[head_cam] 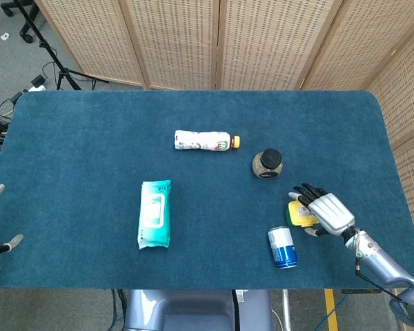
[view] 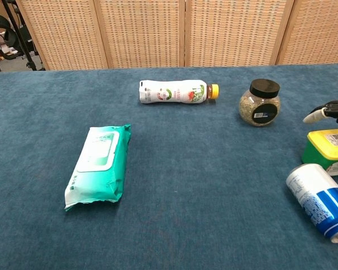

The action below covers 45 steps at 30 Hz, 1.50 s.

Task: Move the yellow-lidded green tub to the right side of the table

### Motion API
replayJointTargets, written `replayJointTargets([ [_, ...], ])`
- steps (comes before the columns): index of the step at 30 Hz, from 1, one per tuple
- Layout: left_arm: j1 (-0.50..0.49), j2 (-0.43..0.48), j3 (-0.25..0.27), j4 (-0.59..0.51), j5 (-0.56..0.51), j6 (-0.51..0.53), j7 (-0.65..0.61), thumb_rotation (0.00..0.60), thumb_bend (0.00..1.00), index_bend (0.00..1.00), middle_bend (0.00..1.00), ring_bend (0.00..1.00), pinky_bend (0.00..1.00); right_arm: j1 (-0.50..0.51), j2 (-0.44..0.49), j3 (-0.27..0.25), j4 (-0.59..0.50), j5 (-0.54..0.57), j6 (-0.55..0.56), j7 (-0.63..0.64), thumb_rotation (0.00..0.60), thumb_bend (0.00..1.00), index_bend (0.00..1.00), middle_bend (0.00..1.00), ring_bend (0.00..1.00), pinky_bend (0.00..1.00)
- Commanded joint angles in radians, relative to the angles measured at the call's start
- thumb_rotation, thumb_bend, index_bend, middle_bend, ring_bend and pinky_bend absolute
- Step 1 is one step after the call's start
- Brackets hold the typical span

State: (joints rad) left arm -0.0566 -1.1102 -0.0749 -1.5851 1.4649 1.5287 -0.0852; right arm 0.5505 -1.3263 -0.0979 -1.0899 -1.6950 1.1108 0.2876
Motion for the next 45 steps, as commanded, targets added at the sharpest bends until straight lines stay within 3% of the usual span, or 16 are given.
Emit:
replayJointTargets([
  [1, 0.0, 0.0, -0.001, 0.001, -0.001, 0.0, -0.001, 0.6, 0.08, 0.0, 0.0, 0.0, 0.0, 0.01, -0.008, 0.005, -0.005, 0.015, -0.024, -0.011, 0.6, 0.49, 0.21, 0.27, 0.24, 0.28],
  [7, -0.001, 0.001, -0.002, 0.001, -0.001, -0.001, -0.003, 0.6, 0.08, 0.0, 0.0, 0.0, 0.0, 0.007, -0.022, 0.012, 0.003, 0.026, -0.023, -0.012, 0.6, 0.7, 0.45, 0.46, 0.4, 0.33],
  [11, 0.0, 0.002, -0.002, 0.002, -0.002, 0.0, -0.005, 0.6, 0.08, 0.0, 0.0, 0.0, 0.0, 0.003, 0.003, 0.017, -0.034, 0.025, 0.003, 0.028, 0.6, 0.77, 0.46, 0.48, 0.41, 0.33],
  [17, 0.0, 0.002, -0.001, 0.002, 0.001, 0.0, -0.006, 0.6, 0.08, 0.0, 0.0, 0.0, 0.0, 0.031, 0.147, 0.028, -0.209, 0.05, -0.034, 0.106, 0.6, 0.82, 0.46, 0.51, 0.43, 0.33],
  [20, -0.001, 0.001, 0.001, 0.002, 0.005, -0.001, -0.003, 0.6, 0.08, 0.0, 0.0, 0.0, 0.0, 0.089, 0.268, 0.032, -0.333, 0.11, -0.185, 0.169, 0.6, 0.83, 0.47, 0.51, 0.43, 0.33],
  [24, -0.001, 0.001, 0.003, 0.0, 0.007, -0.001, -0.003, 0.6, 0.08, 0.0, 0.0, 0.0, 0.0, 0.163, 0.342, 0.032, -0.4, 0.175, -0.377, 0.188, 0.6, 0.83, 0.48, 0.51, 0.43, 0.33],
  [27, 0.0, 0.001, 0.002, -0.001, 0.005, 0.0, -0.003, 0.6, 0.08, 0.0, 0.0, 0.0, 0.0, 0.22, 0.367, 0.028, -0.417, 0.22, -0.53, 0.2, 0.6, 0.85, 0.48, 0.51, 0.43, 0.33],
  [31, -0.001, 0.001, 0.002, -0.002, 0.003, -0.003, -0.001, 0.6, 0.08, 0.0, 0.0, 0.0, 0.0, 0.248, 0.351, 0.03, -0.397, 0.255, -0.616, 0.191, 0.6, 0.85, 0.49, 0.5, 0.43, 0.33],
  [33, -0.001, 0.001, 0.002, -0.001, 0.002, -0.004, 0.0, 0.6, 0.08, 0.0, 0.0, 0.0, 0.0, 0.248, 0.338, 0.032, -0.384, 0.267, -0.627, 0.18, 0.6, 0.85, 0.49, 0.44, 0.37, 0.33],
  [34, -0.002, 0.0, 0.002, -0.001, 0.002, -0.004, 0.001, 0.6, 0.08, 0.0, 0.0, 0.0, 0.0, 0.247, 0.331, 0.033, -0.378, 0.275, -0.63, 0.174, 0.6, 0.84, 0.47, 0.39, 0.32, 0.32],
  [35, -0.002, 0.0, 0.001, -0.001, 0.001, -0.005, 0.001, 0.6, 0.08, 0.0, 0.0, 0.0, 0.0, 0.244, 0.325, 0.035, -0.371, 0.286, -0.634, 0.166, 0.6, 0.8, 0.4, 0.28, 0.21, 0.29],
  [37, -0.002, 0.0, 0.001, 0.0, 0.0, -0.006, 0.0, 0.6, 0.08, 0.0, 0.0, 0.0, 0.0, 0.243, 0.32, 0.035, -0.365, 0.298, -0.642, 0.156, 0.6, 0.61, 0.17, 0.06, 0.03, 0.16],
  [38, -0.003, 0.0, 0.0, 0.0, -0.001, -0.006, 0.0, 0.6, 0.08, 0.0, 0.0, 0.0, 0.0, 0.243, 0.317, 0.036, -0.361, 0.303, -0.644, 0.149, 0.6, 0.54, 0.1, 0.02, 0.0, 0.12],
  [40, -0.003, 0.0, 0.0, 0.0, -0.002, -0.008, -0.002, 0.6, 0.08, 0.0, 0.0, 0.0, 0.0, 0.236, 0.305, 0.042, -0.342, 0.317, -0.628, 0.122, 0.6, 0.33, 0.0, 0.0, 0.0, 0.08],
  [42, -0.003, 0.001, 0.0, 0.0, -0.002, -0.008, -0.002, 0.6, 0.08, 0.0, 0.0, 0.0, 0.0, 0.222, 0.288, 0.051, -0.321, 0.331, -0.592, 0.091, 0.6, 0.21, 0.0, 0.0, 0.0, 0.07],
  [45, -0.002, 0.001, 0.001, -0.001, 0.001, -0.005, 0.0, 0.6, 0.08, 0.0, 0.0, 0.0, 0.0, 0.195, 0.262, 0.066, -0.296, 0.357, -0.524, 0.03, 0.6, 0.15, 0.0, 0.0, 0.0, 0.07],
])
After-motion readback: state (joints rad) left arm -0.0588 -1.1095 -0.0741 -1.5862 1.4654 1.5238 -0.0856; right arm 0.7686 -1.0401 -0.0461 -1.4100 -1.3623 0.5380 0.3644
